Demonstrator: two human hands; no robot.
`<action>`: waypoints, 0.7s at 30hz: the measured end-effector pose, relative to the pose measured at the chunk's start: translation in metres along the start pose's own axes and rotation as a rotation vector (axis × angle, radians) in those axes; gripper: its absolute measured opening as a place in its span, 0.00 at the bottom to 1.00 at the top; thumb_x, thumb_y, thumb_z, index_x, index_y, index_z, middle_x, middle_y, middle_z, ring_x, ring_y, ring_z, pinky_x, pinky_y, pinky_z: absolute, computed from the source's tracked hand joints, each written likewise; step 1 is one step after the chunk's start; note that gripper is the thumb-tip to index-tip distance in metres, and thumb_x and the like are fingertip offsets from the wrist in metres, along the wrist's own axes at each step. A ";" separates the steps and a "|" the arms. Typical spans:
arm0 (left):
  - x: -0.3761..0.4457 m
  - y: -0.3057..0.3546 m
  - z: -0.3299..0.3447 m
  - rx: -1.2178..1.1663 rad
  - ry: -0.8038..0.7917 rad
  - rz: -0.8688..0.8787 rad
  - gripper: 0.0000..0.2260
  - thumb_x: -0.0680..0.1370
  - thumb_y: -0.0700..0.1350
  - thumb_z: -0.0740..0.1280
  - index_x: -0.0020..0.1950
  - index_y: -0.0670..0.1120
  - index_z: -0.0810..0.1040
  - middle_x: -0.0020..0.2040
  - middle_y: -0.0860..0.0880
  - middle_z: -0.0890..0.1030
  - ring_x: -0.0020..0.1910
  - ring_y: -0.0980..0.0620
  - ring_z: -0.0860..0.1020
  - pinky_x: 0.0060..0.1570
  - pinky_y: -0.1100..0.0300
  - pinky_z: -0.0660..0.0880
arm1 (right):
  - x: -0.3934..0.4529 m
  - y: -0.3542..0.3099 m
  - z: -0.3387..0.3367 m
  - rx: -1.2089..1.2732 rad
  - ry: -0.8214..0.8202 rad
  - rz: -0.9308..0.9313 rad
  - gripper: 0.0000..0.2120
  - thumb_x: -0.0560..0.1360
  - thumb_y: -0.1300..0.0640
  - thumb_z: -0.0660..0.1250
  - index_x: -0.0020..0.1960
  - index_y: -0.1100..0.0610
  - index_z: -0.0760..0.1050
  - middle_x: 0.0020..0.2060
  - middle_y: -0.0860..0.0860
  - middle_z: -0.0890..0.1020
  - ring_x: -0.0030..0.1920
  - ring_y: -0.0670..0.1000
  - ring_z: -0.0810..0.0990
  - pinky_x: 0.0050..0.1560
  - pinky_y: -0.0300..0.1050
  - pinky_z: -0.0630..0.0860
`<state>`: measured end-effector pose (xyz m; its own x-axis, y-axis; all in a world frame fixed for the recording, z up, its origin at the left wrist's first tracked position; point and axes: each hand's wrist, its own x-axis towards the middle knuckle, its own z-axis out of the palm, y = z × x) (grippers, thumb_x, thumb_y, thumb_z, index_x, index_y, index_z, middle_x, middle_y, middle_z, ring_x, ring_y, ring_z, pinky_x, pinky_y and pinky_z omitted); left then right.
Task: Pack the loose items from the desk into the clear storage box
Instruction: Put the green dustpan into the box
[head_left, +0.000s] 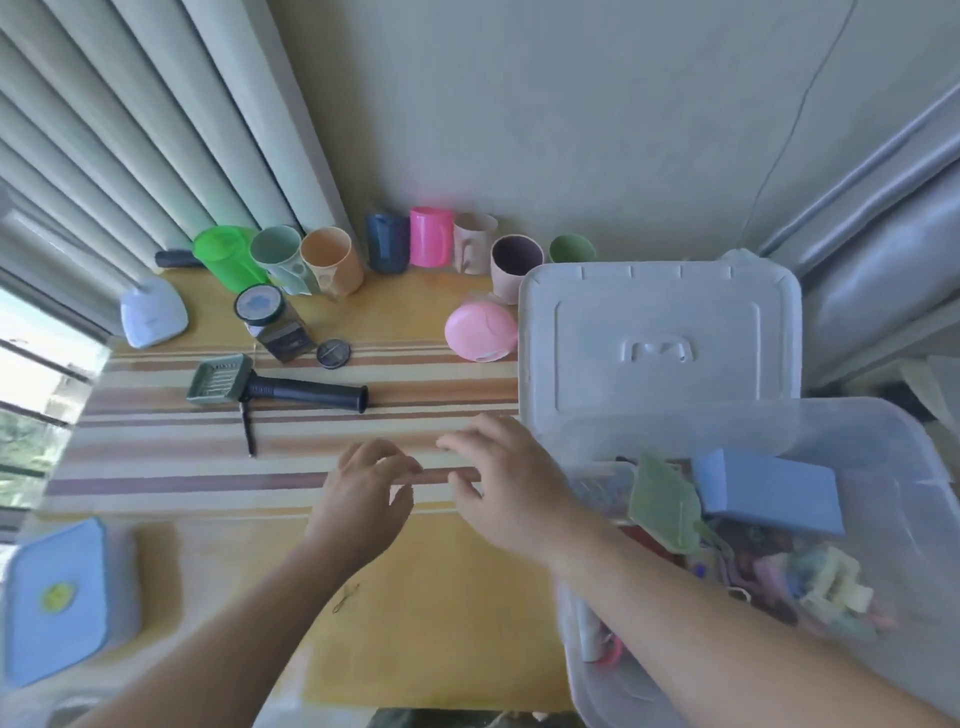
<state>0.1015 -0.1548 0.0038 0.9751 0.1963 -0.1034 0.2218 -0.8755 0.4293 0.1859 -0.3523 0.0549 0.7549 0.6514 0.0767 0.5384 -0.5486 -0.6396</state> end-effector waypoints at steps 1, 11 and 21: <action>-0.001 -0.019 -0.001 0.024 -0.041 -0.013 0.10 0.76 0.44 0.71 0.56 0.54 0.84 0.57 0.55 0.78 0.60 0.48 0.74 0.58 0.48 0.76 | 0.013 -0.005 0.021 -0.007 -0.099 0.083 0.16 0.78 0.55 0.67 0.66 0.52 0.79 0.59 0.48 0.78 0.62 0.53 0.74 0.61 0.51 0.76; -0.013 -0.109 0.024 0.091 -0.583 -0.064 0.16 0.81 0.52 0.62 0.69 0.61 0.75 0.71 0.55 0.70 0.72 0.49 0.64 0.71 0.51 0.66 | 0.041 0.057 0.115 -0.554 -0.399 0.781 0.29 0.75 0.66 0.66 0.73 0.49 0.66 0.74 0.57 0.61 0.69 0.62 0.67 0.62 0.54 0.76; 0.000 -0.098 0.032 0.015 -0.621 0.066 0.16 0.81 0.50 0.61 0.69 0.60 0.75 0.71 0.54 0.71 0.73 0.48 0.65 0.71 0.51 0.65 | 0.040 0.078 0.134 -0.450 -0.219 0.997 0.30 0.79 0.70 0.59 0.80 0.62 0.57 0.71 0.59 0.65 0.66 0.63 0.70 0.56 0.55 0.78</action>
<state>0.0791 -0.0831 -0.0667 0.8003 -0.1478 -0.5811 0.1567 -0.8839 0.4407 0.2079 -0.2987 -0.0939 0.8666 -0.1326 -0.4811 -0.1517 -0.9884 -0.0009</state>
